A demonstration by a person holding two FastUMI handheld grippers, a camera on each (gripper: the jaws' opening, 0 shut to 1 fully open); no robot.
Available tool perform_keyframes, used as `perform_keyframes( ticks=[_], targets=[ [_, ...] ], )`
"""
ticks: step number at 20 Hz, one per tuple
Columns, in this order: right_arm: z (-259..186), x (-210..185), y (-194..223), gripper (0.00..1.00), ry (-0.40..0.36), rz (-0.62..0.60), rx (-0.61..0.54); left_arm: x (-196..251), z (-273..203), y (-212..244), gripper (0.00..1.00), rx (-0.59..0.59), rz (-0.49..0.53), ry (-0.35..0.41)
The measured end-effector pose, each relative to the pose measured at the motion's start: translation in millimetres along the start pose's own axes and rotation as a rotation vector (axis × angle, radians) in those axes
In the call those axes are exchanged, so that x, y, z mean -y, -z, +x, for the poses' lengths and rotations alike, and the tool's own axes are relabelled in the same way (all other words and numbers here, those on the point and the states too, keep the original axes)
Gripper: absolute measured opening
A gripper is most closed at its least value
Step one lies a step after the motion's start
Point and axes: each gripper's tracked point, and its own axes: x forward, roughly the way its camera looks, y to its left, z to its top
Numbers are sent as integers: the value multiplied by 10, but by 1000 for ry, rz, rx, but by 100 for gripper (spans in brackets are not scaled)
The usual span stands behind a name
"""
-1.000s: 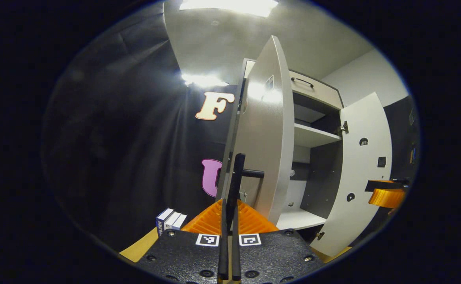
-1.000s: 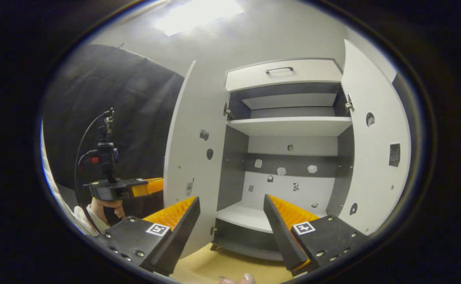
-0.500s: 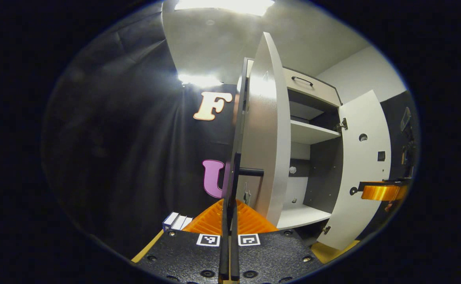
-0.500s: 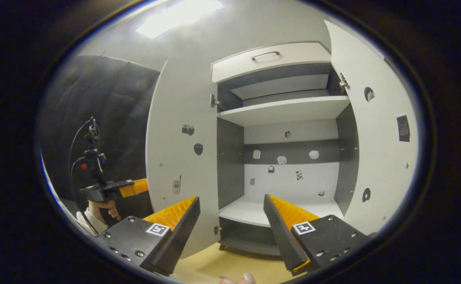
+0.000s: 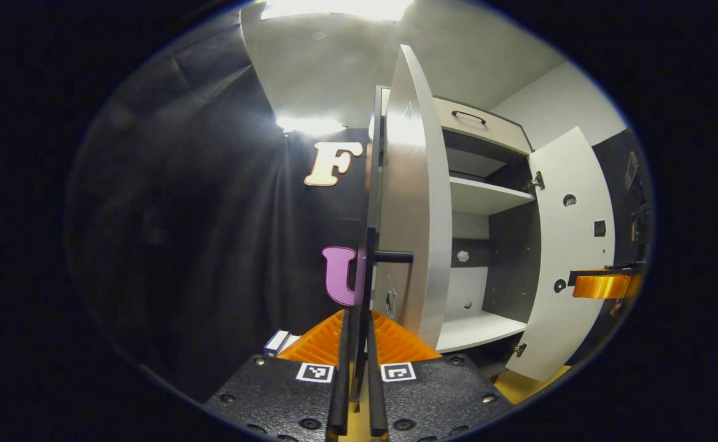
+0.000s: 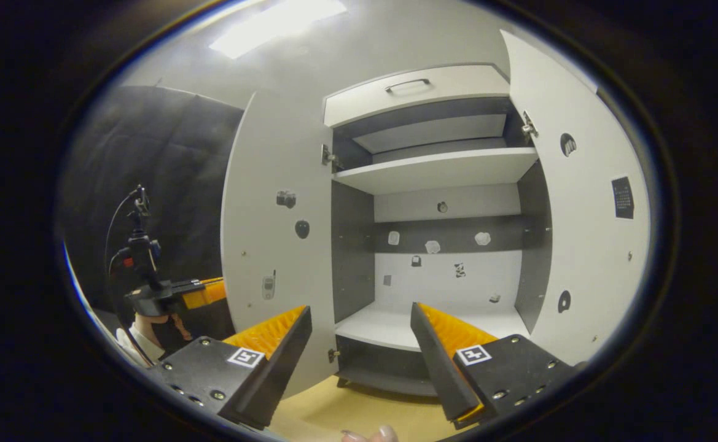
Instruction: Open the right door of the double-door shoe cabinet with the right hand, and open the left door with the left hand.
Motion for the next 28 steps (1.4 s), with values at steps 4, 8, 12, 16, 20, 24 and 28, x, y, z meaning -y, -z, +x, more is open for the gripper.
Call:
perform_keyframes(
  ticks=[4,8,12,16,20,24,28],
  targets=[
    [-85,74,-28,96,-12,-4,3,-47,-258,-36,74,-3,1,-47],
    [-181,172,-35,98,-31,2,0,-47,-597,-211,99,3,101,-128],
    [-291,266,17,98,-58,9,-20,370,-858,-589,96,55,184,-114],
    [-418,382,67,98,-71,13,-40,978,-933,-721,94,81,205,-12],
    [-553,540,100,98,-61,13,-52,1571,-854,-666,97,88,123,114],
    [-660,799,74,98,14,-18,-44,2067,-620,-532,97,77,28,236],
    [-726,986,63,96,88,-27,-32,2407,-371,-316,98,37,-27,322]
  ],
)
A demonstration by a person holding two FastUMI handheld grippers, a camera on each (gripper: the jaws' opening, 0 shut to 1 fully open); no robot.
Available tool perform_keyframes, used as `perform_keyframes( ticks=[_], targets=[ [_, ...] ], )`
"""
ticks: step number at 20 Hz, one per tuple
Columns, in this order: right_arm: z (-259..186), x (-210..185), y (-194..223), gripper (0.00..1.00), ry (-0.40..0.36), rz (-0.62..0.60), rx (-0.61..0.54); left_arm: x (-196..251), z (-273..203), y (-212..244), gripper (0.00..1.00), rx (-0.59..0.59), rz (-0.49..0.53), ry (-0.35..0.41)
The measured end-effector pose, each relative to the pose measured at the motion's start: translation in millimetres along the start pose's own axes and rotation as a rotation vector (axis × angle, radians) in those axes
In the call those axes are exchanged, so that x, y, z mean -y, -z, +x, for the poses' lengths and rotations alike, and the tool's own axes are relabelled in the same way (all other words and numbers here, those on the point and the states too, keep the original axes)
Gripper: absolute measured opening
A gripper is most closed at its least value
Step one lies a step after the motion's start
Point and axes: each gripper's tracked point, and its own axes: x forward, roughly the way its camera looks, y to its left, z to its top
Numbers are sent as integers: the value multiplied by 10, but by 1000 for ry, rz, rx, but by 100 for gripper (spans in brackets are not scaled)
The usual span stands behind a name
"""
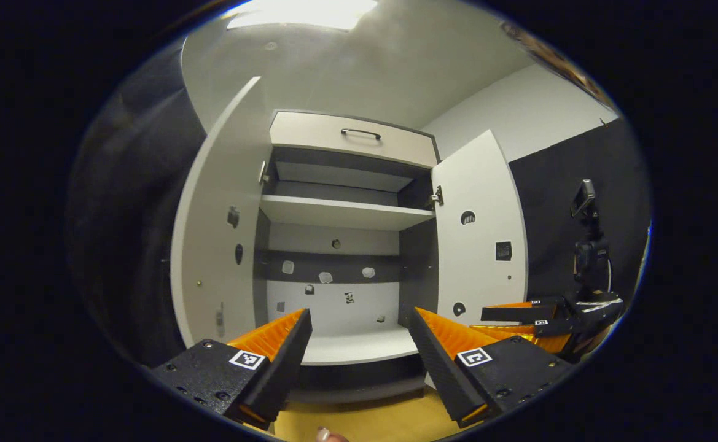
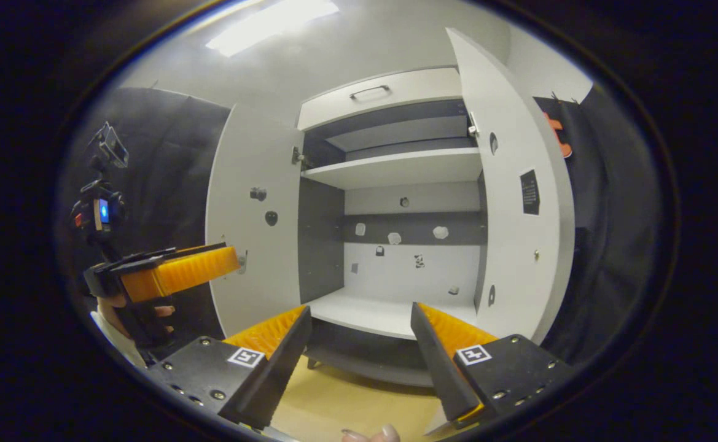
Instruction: Open the right door of the double-door shoe cabinet with the right hand, and open the left door with the left hand.
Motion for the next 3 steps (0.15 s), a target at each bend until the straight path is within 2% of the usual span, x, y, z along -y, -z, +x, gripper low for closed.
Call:
perform_keyframes(
  ticks=[3],
  targets=[
    [2,89,16,96,35,2,2,-50,155,176,99,-31,-10,-5]
  ],
)
